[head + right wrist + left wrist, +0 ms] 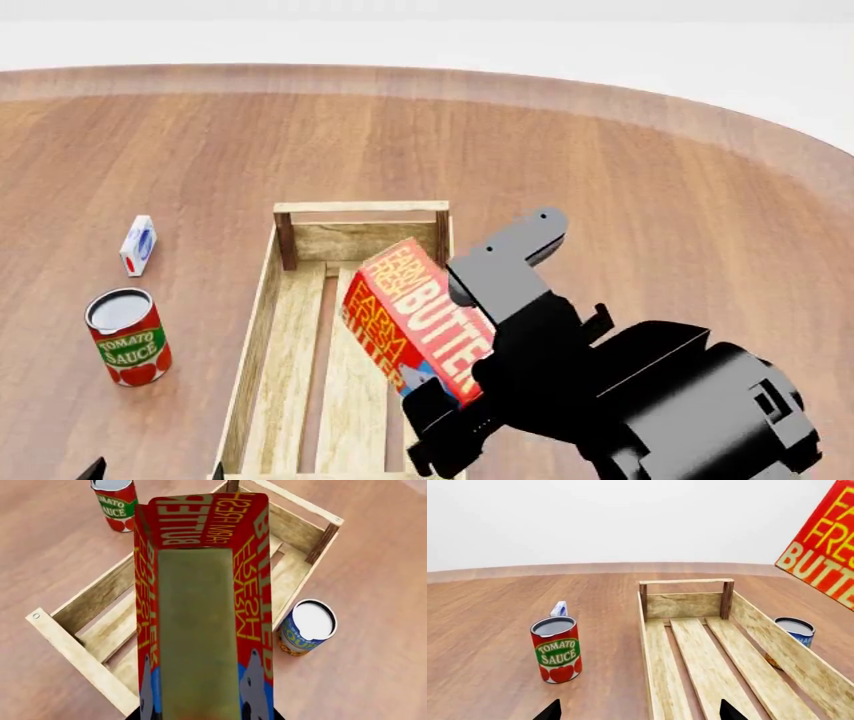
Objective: Pick up the butter and put it in the tray.
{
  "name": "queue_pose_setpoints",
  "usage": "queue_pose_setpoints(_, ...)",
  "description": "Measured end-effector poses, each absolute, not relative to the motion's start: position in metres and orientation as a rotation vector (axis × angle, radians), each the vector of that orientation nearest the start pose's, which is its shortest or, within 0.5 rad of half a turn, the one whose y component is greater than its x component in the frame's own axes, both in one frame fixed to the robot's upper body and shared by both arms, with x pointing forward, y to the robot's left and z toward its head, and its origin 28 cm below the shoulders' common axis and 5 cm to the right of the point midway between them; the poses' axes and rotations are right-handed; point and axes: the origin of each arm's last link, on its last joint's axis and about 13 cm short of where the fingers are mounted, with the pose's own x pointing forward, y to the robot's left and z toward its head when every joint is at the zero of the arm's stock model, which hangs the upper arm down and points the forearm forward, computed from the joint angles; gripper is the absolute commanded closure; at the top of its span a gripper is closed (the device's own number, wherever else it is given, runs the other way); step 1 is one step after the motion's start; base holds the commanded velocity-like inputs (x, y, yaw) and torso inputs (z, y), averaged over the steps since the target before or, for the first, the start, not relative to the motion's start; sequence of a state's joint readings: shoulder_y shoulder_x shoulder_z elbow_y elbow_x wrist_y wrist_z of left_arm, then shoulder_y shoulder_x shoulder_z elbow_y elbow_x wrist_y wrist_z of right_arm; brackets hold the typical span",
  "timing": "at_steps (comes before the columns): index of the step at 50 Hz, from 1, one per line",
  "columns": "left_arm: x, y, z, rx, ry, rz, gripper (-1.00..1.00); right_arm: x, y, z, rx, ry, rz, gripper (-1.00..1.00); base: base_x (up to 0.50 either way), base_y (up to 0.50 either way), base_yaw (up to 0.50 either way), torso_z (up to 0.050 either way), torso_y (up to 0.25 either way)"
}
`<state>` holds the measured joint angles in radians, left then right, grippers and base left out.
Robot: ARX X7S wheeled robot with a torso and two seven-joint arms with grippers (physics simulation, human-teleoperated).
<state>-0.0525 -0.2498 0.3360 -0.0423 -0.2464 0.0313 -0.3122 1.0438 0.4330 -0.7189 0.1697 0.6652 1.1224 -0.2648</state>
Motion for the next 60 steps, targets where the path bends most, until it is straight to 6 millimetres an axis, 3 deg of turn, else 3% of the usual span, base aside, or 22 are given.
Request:
queue_pose_setpoints(25,0.209,0.201,0.007,0.02,0.035,-0.001,-1.0,0.396,-0.074,0.156,-0.158,0.621,0.593,1.0,0.0,0.0,0.0,0.0,0.001)
queue_pose_setpoints(36,0.208,0.201,0.008,0.02,0.033,0.0,-1.0,0.398,-0.06,0.139,-0.112,0.668,0.583,1.0,0.0,0.0,0.0,0.001,0.001)
queue_pose_setpoints(60,0.203,0.201,0.007,0.019,0.03,-0.003,-1.0,0.391,-0.056,0.12,-0.133,0.747,0.54,1.0,0.0,0.0,0.0,0.0,0.001)
